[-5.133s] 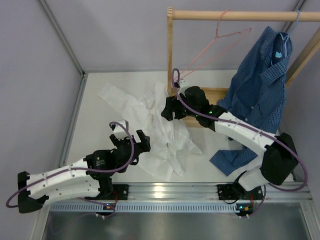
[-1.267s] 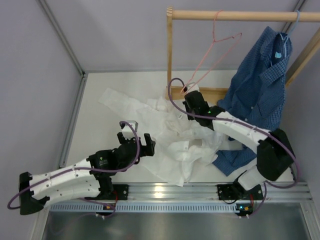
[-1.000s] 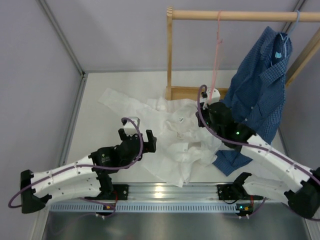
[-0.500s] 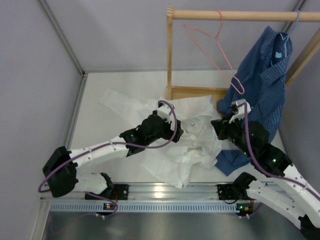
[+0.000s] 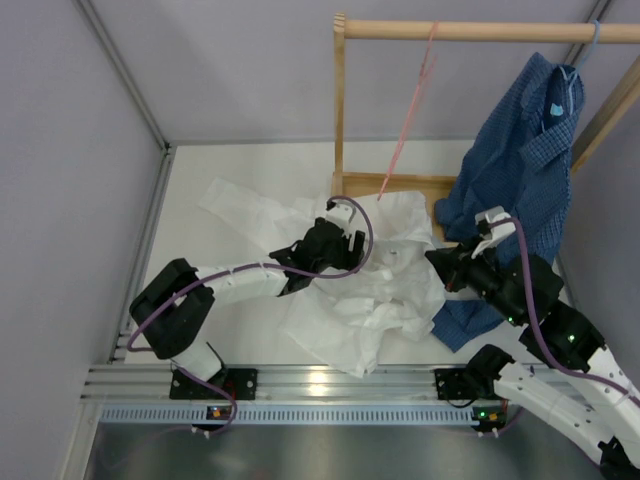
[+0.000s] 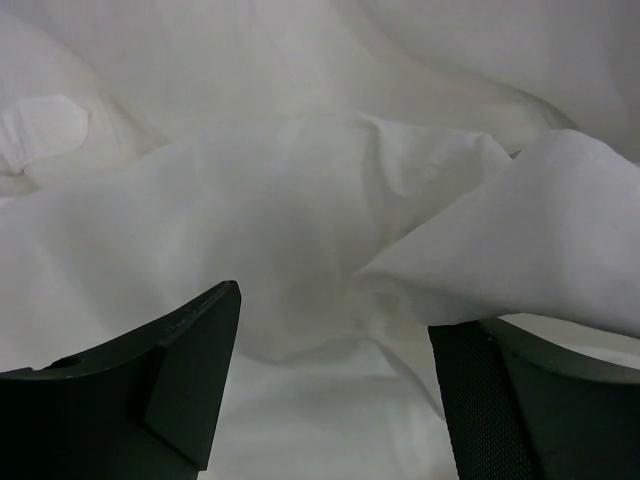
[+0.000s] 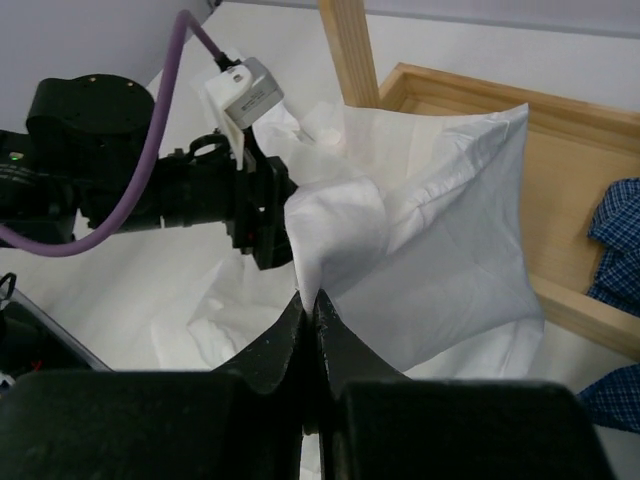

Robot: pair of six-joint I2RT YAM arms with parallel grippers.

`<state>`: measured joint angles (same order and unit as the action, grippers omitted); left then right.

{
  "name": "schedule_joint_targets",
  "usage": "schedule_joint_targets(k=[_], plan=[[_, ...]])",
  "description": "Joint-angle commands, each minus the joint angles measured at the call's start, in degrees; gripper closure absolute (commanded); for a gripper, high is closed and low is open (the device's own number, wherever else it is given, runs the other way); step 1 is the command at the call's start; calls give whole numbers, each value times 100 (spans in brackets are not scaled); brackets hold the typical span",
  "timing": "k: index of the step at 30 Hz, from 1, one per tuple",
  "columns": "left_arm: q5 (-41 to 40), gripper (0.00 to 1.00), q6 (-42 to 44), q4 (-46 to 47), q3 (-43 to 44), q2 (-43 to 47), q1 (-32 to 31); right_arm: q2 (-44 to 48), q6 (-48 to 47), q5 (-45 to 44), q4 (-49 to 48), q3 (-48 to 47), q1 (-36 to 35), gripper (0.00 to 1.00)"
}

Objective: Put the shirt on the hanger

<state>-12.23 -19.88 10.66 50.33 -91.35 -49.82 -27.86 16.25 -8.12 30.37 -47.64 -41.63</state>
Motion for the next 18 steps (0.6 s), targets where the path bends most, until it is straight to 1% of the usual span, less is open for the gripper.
schedule_joint_targets(k=[1, 3, 4, 7, 8, 10, 13, 14, 16, 17, 18], plan=[[360, 21, 353, 911, 302, -102, 87, 122, -8, 460, -57, -325, -47, 100], [737, 22, 432, 1078, 416, -155, 122, 123, -25, 513, -57, -316, -56, 100], [1148, 22, 424, 1123, 460, -190, 139, 105, -25, 513, -66, -316, -47, 100], [1905, 26, 345, 1447, 478, -146, 148, 96, -43, 487, -66, -308, -47, 100], [2022, 29, 292, 1544, 461, -129, 148, 105, -43, 487, -66, -308, -47, 100], [2206, 30, 257, 1834, 365, -67, 148, 149, -43, 487, -58, -325, -47, 100], [2462, 36, 221, 2106, 311, -49, 148, 193, -8, 566, -58, -360, -47, 100], [2427, 49, 213, 2116, 337, -136, 148, 210, 10, 635, -58, -395, -47, 100], [2445, 67, 221, 2099, 451, -260, 157, 263, 27, 698, -58, -404, -47, 100], [2358, 85, 204, 2029, 504, -330, 148, 281, 27, 689, -66, -404, -47, 100], [2296, 98, 195, 1924, 557, -392, 148, 307, 1, 654, -58, -396, -47, 100]])
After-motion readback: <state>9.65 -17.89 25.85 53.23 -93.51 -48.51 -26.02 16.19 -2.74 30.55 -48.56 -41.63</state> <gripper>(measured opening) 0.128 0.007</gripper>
